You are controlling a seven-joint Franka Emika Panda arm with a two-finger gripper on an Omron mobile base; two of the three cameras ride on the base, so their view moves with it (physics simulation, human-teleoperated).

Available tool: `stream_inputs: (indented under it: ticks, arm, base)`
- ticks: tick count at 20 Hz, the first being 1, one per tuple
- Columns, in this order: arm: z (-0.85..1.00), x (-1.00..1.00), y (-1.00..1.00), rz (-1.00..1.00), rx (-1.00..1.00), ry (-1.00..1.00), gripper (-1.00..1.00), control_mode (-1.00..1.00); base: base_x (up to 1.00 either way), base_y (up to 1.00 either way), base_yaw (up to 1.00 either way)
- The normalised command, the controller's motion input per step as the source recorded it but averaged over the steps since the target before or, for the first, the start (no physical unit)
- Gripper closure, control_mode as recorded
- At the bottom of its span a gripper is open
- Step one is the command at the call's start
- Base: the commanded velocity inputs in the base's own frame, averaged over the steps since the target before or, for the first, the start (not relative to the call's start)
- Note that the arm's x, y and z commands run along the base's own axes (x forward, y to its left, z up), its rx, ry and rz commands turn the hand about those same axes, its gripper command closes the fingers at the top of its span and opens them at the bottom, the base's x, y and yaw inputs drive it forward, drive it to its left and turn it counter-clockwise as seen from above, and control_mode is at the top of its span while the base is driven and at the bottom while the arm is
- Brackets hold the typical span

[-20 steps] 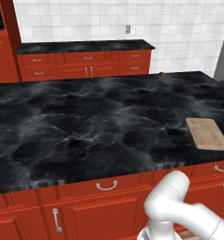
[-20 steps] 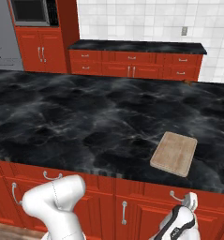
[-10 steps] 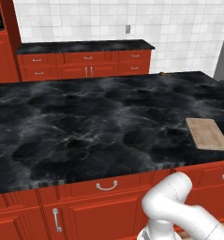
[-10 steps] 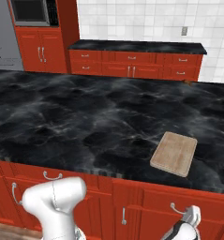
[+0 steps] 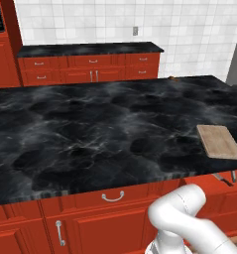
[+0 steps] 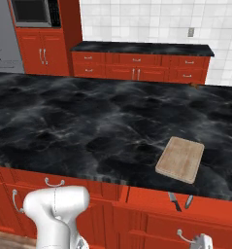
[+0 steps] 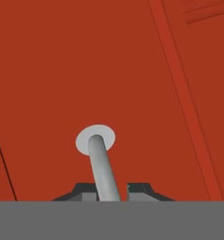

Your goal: Open the drawer on the right and place the cutting tools on the cutting board.

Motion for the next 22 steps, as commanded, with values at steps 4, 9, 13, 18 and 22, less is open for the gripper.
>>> stream_inputs:
  ticks: [4, 9, 13, 18, 22]
  arm:
    - [0.00, -0.73, -0.01, 0.00, 0.07, 0.00, 1.00, -1.00]
    - [0.00, -0.68, -0.01, 0.00, 0.06, 0.00, 1.00, -1.00]
    - [0.00, -0.51, 0.00, 0.00, 0.04, 0.00, 1.00, -1.00]
    - [0.00, 0.00, 0.00, 0.00, 0.00, 0.00, -1.00, -1.00]
    - [0.00, -0.31, 0.00, 0.00, 0.00, 0.00, -1.00, -1.00]
  base:
    - [0.00, 0.00, 0.00]
    - [0.00, 0.00, 0.00]
    - [0.00, 0.00, 0.00]
    - [0.00, 0.00, 0.00]
    - [0.00, 0.00, 0.00]
